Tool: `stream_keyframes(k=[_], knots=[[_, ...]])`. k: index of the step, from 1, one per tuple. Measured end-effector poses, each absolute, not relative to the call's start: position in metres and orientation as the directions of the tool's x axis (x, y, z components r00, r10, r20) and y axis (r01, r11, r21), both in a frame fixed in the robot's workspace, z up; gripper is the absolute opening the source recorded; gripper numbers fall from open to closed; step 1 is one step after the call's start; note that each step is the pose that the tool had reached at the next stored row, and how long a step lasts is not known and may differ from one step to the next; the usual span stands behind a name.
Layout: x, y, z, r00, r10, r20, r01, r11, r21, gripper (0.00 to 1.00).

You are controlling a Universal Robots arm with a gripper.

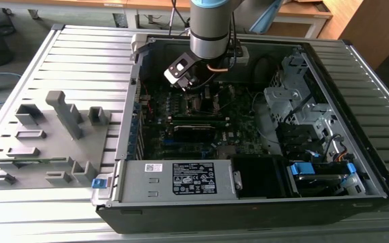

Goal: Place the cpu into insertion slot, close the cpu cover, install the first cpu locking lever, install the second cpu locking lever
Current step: 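Place the cpu into insertion slot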

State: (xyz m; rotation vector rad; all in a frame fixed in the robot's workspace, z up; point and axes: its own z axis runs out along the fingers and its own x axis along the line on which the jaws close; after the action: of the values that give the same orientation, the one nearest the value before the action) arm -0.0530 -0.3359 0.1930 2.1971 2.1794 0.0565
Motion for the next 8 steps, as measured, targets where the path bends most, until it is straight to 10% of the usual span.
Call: stream_keyframes(k=[8], knots=[[-0.0530, -0.3359, 0.1930, 0.008, 1.000, -0.007, 0.998, -0.008, 0.059, 0.61]])
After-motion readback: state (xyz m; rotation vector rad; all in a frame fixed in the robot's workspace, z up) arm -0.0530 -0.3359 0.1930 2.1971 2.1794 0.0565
